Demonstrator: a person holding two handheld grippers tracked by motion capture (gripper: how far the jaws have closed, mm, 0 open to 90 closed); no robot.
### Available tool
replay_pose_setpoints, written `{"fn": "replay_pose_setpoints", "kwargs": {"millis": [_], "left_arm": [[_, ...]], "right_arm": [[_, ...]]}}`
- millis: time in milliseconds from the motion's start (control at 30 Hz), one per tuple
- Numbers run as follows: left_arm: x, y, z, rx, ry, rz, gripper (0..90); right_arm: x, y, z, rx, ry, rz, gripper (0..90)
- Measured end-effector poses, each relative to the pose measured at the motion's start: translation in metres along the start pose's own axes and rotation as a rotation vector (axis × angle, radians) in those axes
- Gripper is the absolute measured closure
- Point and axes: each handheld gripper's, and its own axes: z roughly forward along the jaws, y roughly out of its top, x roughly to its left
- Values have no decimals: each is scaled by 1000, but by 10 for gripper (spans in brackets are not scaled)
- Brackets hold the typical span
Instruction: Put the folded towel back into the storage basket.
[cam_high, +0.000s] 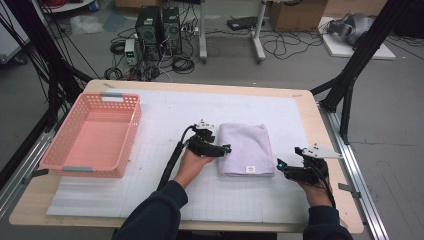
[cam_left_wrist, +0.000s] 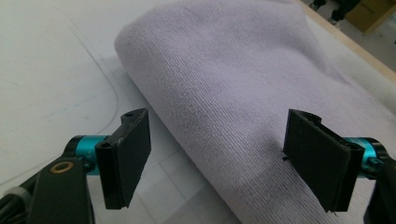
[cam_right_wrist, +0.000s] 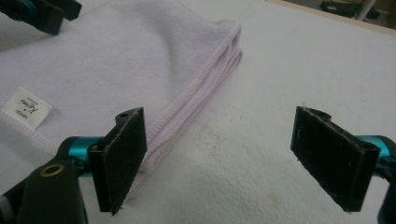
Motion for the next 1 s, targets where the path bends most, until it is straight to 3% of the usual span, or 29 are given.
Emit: {"fn": "replay_pose_setpoints", "kwargs": {"millis": [200,333,400,433,500,600,733,800,1000], "left_arm": [[-1,-1,9,36,-4,-18,236],[-1,-3,10,61,-30,-22,306],[0,-3,9,69,-59,-37,375],[0,-3,10,73,-74,-38,469],[-1,-4,11,69,-95,-15,567],[1,-4,10,63,-114,-40,667],[5,-4,6,31,-159,-50,722],[7,-3,0,-19,-191,-47,731],[6,9,-25,-143,-254,19,738]], "right_arm": [[-1,-1,0,-1,1,7,173],[-1,-1,0,-1,0,4,173],[-1,-1,0,-3,-1,4,173],[-1,-1,0,-1,1,7,173],[-1,-1,1,0,2,2,173],[0,-1,2,3,2,1,173],[-1,-1,1,0,3,3,173],[-2,-2,1,0,1,8,173],[-2,-2,0,1,2,14,174]]}}
